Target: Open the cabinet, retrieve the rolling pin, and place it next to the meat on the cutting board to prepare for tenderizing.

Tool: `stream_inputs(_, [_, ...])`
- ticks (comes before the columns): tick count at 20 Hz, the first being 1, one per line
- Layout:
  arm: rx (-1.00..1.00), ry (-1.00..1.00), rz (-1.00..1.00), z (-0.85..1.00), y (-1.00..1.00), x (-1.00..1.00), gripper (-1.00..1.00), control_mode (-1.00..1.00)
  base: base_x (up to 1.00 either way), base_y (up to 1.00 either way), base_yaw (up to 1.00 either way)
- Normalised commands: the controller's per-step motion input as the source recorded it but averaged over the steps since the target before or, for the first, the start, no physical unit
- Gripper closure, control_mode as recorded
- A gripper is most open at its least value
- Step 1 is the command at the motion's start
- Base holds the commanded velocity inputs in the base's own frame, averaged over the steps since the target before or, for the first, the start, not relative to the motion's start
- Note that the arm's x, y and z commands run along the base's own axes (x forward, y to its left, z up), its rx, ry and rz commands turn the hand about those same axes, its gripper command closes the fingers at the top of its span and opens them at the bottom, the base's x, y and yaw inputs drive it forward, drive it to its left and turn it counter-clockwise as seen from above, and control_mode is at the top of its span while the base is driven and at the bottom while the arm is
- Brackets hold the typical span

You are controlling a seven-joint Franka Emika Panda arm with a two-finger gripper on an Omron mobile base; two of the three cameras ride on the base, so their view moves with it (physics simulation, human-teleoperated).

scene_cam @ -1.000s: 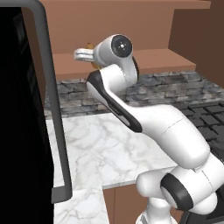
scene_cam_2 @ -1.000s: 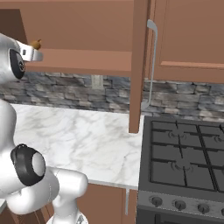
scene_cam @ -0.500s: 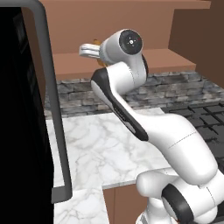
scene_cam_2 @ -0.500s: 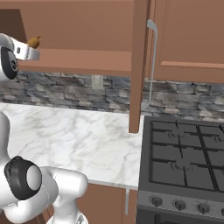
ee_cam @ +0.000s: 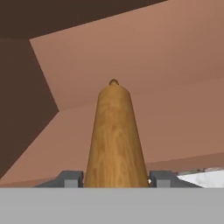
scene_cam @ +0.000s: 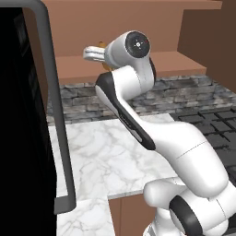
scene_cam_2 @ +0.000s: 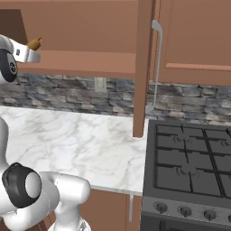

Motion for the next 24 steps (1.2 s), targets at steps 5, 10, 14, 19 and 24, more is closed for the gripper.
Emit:
stream_inputs(5, [0.0,0.0,0.0,0.0,0.0,0.0,1.0,1.0,-0.86,0.0,-0.09])
stream_inputs(10, [0.0,0.0,0.0,0.0,0.0,0.0,1.0,1.0,-1.0,0.0,-0.14])
stream_inputs(14, [0.0,0.0,0.0,0.0,0.0,0.0,1.0,1.0,-1.0,0.0,-0.15])
stream_inputs(19, [0.0,0.0,0.0,0.0,0.0,0.0,1.0,1.0,-0.97,0.0,-0.2])
stream_inputs(24, [0.0,0.0,0.0,0.0,0.0,0.0,1.0,1.0,-0.74,-0.01,-0.25])
